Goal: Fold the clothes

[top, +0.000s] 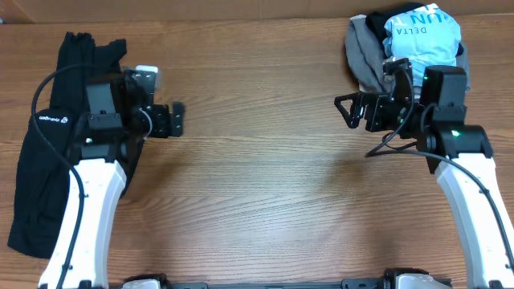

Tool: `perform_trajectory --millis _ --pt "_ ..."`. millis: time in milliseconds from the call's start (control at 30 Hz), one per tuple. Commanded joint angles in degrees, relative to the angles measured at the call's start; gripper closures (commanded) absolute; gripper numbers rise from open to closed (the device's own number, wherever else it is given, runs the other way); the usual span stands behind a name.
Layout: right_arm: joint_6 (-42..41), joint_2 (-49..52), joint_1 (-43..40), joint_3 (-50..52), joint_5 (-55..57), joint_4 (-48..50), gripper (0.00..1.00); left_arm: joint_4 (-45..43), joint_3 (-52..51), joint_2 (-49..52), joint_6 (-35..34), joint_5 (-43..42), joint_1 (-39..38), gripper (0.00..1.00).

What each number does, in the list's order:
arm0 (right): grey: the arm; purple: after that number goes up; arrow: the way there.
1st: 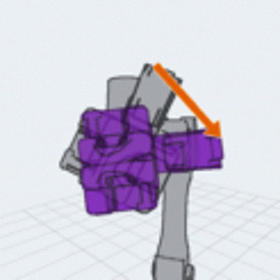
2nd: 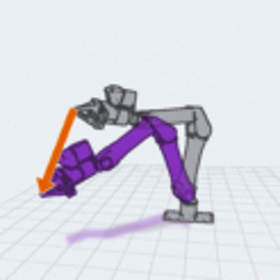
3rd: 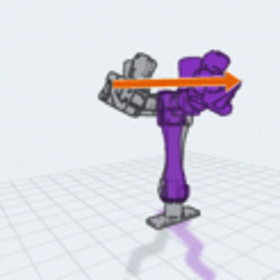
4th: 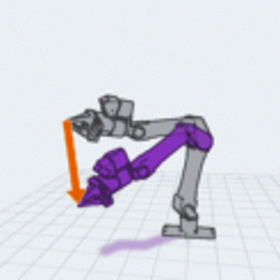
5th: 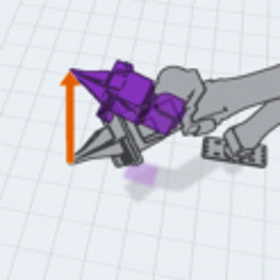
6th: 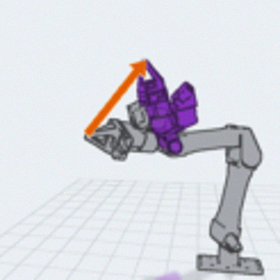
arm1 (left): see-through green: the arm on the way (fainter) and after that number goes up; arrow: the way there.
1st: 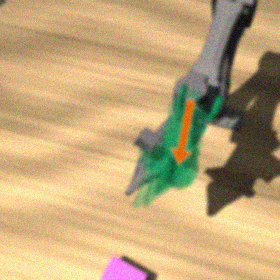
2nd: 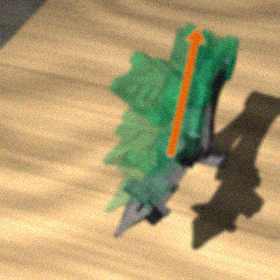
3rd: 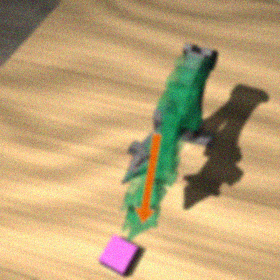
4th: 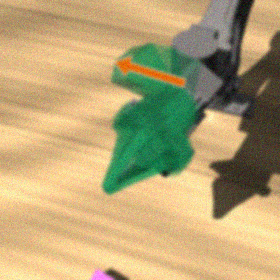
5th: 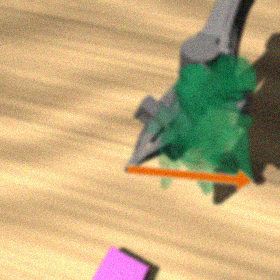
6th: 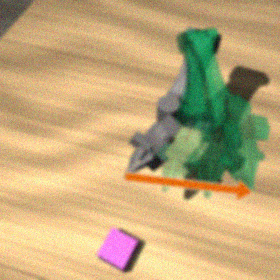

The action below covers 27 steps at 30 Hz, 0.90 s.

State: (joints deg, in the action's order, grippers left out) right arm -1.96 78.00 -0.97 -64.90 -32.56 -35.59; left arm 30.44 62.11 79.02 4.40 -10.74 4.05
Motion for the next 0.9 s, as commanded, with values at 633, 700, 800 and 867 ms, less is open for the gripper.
perform_trajectory --millis 633,700,800,867 --pt "0.2 2.9 0.6 -1.1 -2.3 -0.7 0.2 -1.2 1.4 25.7 -0.3 12.5 9.5 0.19" --pt "0.2 2.9 0.6 -1.1 -1.6 -1.2 0.22 -2.0 1.4 27.4 -0.3 13.4 9.5 0.21" --pt "0.2 2.9 0.6 -1.1 -1.6 -1.5 0.24 -3.3 1.4 29.8 -0.3 13.9 9.5 0.23" --pt "0.2 2.9 0.6 -1.1 -1.6 -1.6 0.26 -4.1 1.4 31.2 -0.3 13.9 9.5 0.27"
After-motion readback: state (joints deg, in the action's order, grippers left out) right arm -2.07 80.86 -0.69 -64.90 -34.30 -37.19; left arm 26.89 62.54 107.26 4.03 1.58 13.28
